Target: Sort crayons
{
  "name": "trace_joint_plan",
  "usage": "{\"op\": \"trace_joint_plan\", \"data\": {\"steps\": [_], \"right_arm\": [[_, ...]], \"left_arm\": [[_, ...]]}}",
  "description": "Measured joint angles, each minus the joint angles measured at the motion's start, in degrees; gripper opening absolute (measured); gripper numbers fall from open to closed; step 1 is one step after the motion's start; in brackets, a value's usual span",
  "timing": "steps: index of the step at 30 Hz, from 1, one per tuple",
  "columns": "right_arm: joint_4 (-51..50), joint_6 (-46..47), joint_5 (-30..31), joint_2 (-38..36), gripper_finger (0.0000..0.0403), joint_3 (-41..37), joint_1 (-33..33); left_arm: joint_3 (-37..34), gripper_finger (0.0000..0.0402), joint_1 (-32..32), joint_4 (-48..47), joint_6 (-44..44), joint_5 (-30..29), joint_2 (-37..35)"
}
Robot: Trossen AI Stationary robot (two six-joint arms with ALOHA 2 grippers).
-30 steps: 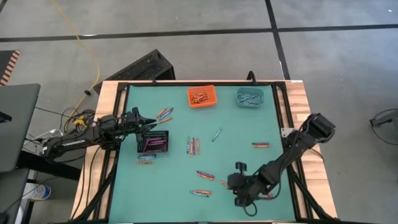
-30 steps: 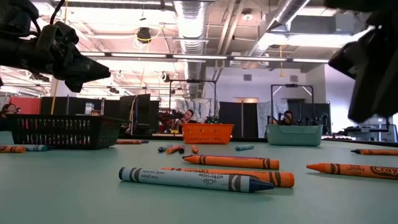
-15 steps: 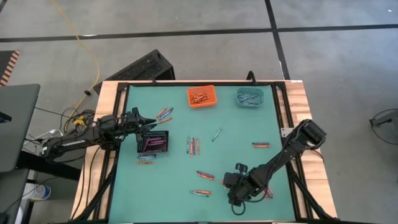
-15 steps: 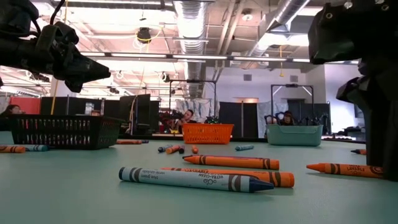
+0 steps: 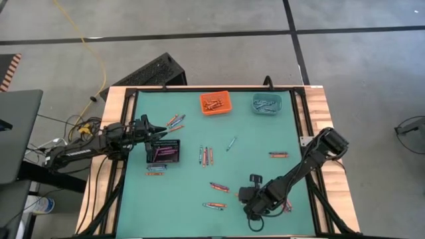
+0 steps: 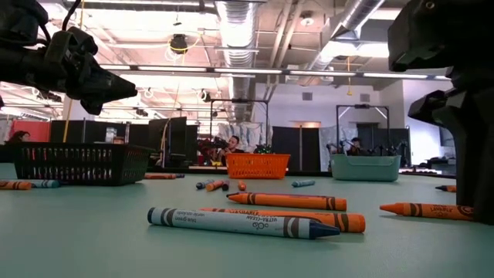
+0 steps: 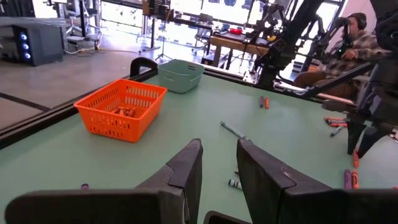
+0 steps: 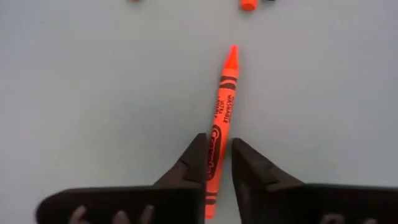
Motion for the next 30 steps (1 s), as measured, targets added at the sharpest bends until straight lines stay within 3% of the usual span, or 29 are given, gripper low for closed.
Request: {"op": "trace_joint_plan", "data": {"steps": [5,8,13,17,22,30], "right_arm": [[-0.3,-0.2,-0.2,-2.7,0.0013,-0.3,-0.1],[-1.4,-1.0,0.1,-4.6,0.0006,-0.4,-0.1],[-1.3,-2.3,3.7,-7.5,0.0006,-0.2,0.0],[-1.0,-7.4,10.7,-10.0,0.0004,-0.2,-0.4],[0.8,-22.3,19.3,-11.8,0.0003,-0.2,-4.6],[10.3,-53.3,19.4,-12.1,0.0003,-0.1,-21.1]], "left_arm": [[0.0,0.0089,0.0,0.0,0.0,0.0,0.0],[0.0,0.0089,0.0,0.0,0.0,0.0,0.0],[0.0,0.0089,0.0,0.0,0.0,0.0,0.0],[0.0,0.0089,0.0,0.0,0.0,0.0,0.0],[0.0,0.0089,0.0,0.0,0.0,0.0,0.0],[0.0,0.0089,0.0,0.0,0.0,0.0,0.0]]}}
